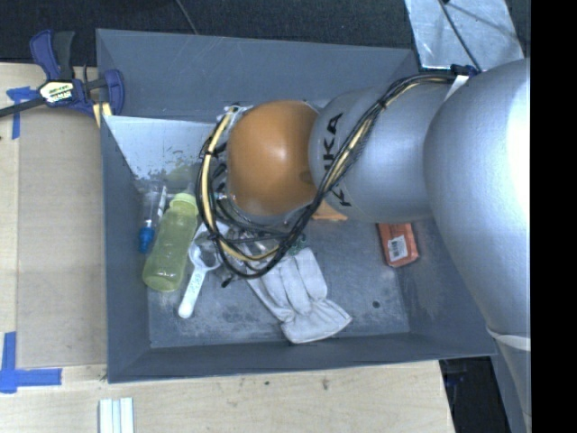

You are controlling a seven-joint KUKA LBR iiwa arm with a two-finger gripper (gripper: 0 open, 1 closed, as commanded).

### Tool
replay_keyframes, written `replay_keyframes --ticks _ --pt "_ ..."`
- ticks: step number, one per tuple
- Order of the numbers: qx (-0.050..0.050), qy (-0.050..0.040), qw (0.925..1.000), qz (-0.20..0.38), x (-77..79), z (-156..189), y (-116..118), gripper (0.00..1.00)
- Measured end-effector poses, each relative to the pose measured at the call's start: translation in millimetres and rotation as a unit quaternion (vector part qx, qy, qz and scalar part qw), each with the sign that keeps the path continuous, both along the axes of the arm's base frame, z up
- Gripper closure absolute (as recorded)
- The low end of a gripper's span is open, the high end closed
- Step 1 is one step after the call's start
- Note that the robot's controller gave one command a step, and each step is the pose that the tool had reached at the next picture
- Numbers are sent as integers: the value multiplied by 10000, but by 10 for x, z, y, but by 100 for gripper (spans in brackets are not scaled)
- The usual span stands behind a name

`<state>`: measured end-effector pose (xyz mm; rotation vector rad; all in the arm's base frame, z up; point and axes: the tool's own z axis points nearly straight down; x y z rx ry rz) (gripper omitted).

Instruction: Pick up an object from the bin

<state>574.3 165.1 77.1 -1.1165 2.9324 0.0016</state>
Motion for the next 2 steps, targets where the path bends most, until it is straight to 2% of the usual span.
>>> replay_keyframes --ticks 1,2 --pt "1 2 10000 -1 0 0 0 100" --pt "-6 10 9999 159 131 2035 79 100"
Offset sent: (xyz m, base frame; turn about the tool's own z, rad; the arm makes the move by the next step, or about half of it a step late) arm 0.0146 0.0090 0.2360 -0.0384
